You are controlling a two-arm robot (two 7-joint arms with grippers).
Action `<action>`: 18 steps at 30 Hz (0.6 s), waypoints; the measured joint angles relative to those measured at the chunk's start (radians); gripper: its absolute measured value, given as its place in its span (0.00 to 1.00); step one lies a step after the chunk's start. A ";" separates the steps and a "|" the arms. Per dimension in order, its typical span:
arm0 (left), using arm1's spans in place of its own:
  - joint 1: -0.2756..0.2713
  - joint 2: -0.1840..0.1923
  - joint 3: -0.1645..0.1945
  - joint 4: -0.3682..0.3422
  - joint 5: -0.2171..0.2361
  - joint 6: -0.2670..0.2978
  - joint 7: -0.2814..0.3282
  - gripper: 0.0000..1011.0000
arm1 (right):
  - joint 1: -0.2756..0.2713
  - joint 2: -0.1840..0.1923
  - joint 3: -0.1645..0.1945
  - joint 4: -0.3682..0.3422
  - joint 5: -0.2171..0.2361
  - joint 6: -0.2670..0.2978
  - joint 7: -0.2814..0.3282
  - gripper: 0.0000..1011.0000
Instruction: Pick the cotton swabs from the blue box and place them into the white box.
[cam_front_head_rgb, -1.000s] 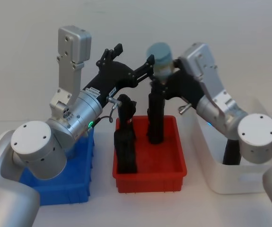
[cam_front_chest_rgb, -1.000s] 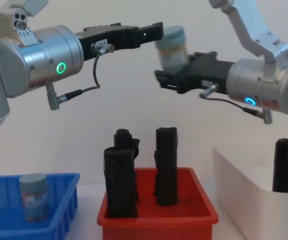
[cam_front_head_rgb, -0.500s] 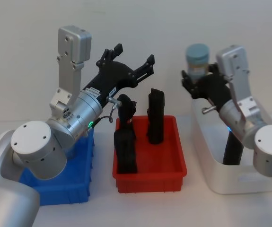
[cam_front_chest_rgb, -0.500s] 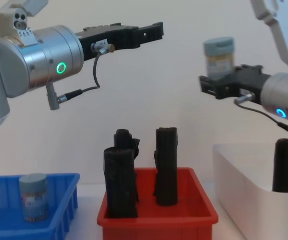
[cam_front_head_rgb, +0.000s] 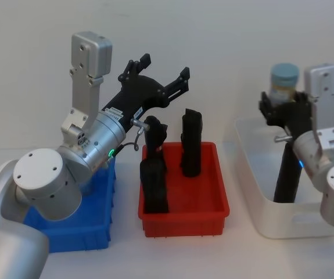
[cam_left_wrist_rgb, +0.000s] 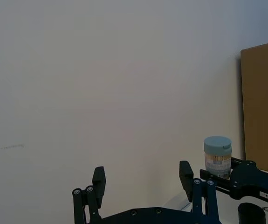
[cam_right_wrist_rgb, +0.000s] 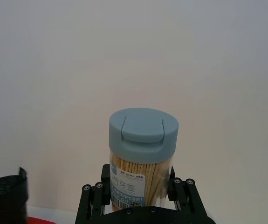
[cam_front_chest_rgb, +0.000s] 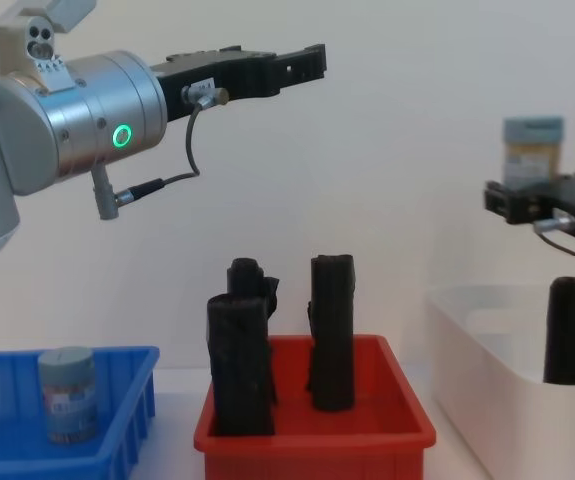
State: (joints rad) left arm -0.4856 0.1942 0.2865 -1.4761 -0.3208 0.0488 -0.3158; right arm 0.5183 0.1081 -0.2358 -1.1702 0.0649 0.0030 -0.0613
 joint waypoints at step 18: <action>0.000 0.000 0.000 0.000 0.000 0.000 0.000 0.99 | 0.065 -0.038 0.040 0.191 0.193 0.010 -0.181 0.64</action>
State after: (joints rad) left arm -0.4856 0.1941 0.2866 -1.4761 -0.3207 0.0489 -0.3159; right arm 0.5836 0.0706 -0.1954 -0.9787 0.2576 0.0128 -0.2419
